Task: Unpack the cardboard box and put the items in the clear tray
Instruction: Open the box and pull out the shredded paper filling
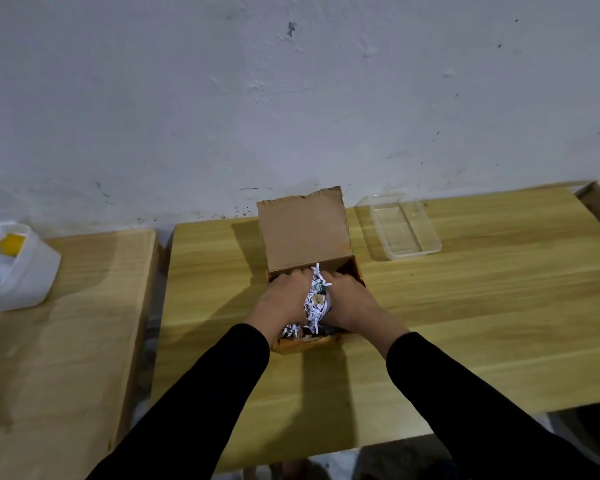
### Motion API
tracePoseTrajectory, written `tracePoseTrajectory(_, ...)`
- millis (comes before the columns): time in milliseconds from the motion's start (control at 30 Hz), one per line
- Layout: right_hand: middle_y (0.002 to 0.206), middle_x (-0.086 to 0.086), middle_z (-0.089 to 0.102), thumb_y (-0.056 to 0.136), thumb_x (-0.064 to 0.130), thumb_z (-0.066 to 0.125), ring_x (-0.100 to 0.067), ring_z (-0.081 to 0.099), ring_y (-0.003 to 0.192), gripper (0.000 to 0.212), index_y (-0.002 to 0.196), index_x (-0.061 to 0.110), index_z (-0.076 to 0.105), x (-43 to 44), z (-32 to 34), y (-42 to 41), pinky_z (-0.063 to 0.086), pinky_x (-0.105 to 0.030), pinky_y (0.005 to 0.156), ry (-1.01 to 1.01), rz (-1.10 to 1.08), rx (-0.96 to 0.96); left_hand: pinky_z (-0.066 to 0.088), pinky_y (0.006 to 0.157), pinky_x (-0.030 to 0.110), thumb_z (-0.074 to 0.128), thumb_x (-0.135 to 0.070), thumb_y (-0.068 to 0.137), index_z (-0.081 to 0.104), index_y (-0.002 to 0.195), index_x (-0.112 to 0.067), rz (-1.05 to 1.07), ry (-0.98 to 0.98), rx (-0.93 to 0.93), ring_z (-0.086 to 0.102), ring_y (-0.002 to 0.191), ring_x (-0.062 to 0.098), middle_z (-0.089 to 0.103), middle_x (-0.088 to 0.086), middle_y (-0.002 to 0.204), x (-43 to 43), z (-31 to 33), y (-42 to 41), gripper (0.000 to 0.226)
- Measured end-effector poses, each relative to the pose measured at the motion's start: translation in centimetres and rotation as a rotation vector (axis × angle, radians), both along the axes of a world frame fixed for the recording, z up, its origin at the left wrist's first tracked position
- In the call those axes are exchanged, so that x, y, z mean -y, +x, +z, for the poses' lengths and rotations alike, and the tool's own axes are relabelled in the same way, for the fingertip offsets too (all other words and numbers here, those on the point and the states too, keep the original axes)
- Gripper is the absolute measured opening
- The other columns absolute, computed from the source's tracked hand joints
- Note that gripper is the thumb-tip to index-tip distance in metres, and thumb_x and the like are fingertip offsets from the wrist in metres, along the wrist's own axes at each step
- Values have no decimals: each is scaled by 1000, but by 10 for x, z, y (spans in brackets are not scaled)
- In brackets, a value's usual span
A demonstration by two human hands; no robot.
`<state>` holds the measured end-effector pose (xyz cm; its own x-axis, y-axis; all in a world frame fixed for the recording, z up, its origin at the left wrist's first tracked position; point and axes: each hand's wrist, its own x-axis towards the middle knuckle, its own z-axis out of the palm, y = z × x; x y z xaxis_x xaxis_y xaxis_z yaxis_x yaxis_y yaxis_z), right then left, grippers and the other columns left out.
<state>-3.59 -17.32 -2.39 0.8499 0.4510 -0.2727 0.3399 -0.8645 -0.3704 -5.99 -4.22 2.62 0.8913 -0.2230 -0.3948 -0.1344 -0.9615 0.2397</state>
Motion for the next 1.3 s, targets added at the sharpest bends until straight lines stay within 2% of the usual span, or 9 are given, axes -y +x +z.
tracePoseTrajectory(200, 105, -5, 59, 51, 64, 43, -36, 58, 97, 70, 113, 30, 38, 6, -3, -1, 54, -48, 77, -38, -24, -53, 46, 86, 36, 79, -13, 66, 41, 122, -9, -40, 8, -48, 53, 111, 32, 51, 13, 123, 5, 4, 0, 67)
tracePoseTrajectory(467, 110, -3, 61, 57, 61, 52, -32, 58, 102, 69, 117, 30, 41, 18, 7, -6, 53, -44, 82, 15, -44, -37, 47, 89, 37, 79, -17, 65, 41, 124, -11, -51, -43, -29, 52, 113, 32, 51, 12, 125, 12, 4, 1, 70)
tracePoseTrajectory(800, 114, -2, 60, 49, 69, 47, -29, 57, 105, 79, 119, 35, 40, 22, 14, -4, 52, -47, 86, 27, -77, -94, 47, 88, 36, 79, -15, 66, 42, 128, -13, -33, -93, -11, 53, 114, 30, 51, 10, 129, 17, 12, 3, 72)
tracePoseTrajectory(900, 114, -3, 60, 51, 65, 52, -29, 56, 107, 75, 119, 35, 40, 23, 21, -6, 51, -49, 86, 70, -106, -102, 48, 90, 36, 80, -16, 65, 41, 130, -14, -21, -113, -5, 53, 114, 29, 51, 9, 128, 17, 11, 3, 76)
tracePoseTrajectory(1000, 115, -6, 61, 59, 53, 63, -29, 56, 108, 68, 120, 29, 45, 26, 29, -10, 51, -45, 86, 123, -136, -63, 48, 92, 37, 79, -18, 66, 40, 131, -14, -8, -132, 20, 53, 113, 30, 51, 10, 127, 17, 12, 3, 76)
tracePoseTrajectory(1100, 107, -10, 62, 62, 42, 71, -34, 59, 100, 62, 116, 21, 49, 29, 32, -12, 52, -43, 81, 139, -163, 11, 45, 92, 37, 77, -20, 68, 39, 129, -9, -6, -129, 44, 52, 113, 32, 50, 13, 127, 17, 15, 5, 73)
tracePoseTrajectory(1300, 108, -9, 60, 66, 42, 71, -36, 60, 100, 61, 119, 20, 48, 31, 47, -13, 50, -41, 78, 92, -151, 68, 44, 96, 38, 81, -24, 63, 41, 129, -9, -6, -155, 51, 51, 116, 32, 50, 12, 127, 19, 15, 6, 79)
